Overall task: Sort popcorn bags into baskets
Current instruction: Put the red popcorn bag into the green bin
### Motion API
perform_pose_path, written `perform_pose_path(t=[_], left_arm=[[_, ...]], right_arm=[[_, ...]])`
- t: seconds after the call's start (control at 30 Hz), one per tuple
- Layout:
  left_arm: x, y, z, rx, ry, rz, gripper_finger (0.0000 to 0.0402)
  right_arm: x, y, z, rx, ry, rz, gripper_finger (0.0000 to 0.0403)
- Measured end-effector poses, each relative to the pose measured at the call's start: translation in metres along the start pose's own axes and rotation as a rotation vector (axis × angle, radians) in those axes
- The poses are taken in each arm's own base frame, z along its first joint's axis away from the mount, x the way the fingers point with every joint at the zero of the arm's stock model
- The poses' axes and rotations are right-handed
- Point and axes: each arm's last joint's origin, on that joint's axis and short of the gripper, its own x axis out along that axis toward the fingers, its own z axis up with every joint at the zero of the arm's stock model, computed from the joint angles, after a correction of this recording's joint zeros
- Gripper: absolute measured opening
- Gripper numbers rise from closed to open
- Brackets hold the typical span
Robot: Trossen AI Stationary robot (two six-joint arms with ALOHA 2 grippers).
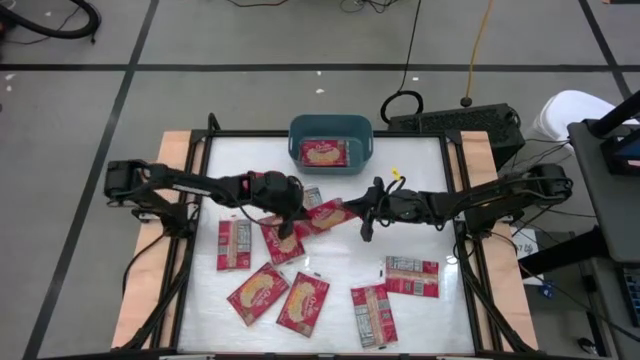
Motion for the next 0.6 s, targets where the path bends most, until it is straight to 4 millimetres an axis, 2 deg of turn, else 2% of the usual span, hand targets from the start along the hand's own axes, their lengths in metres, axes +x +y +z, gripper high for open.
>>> perform_pose_path(t=[0.17,0.33,0.4,0.47,0.6], left_arm=[[-0.021,-0.003,0.025,0.074,0.075,0.008,0.0022],[-0.031,-0.007,0.038,0.118,0.202,0.007,0.0027],[-0.033,-0.007,0.044,0.147,0.217,0.040,0.0026],[-0.034,-0.006,0.044,0.155,0.259,0.084,0.0022],[-0.037,-0.004,0.050,0.168,0.270,0.134,0.0022]], right_arm=[[-0.009,-0.001,0.005,0.001,0.011,-0.002,0.0087],[-0.011,0.000,0.010,0.026,0.015,0.002,0.0147],[-0.010,0.004,0.020,0.030,0.011,0.033,0.0172],[-0.009,0.010,0.039,0.027,0.016,0.055,0.0194],[-0.005,0.019,0.078,-0.057,0.101,-0.035,0.0220]])
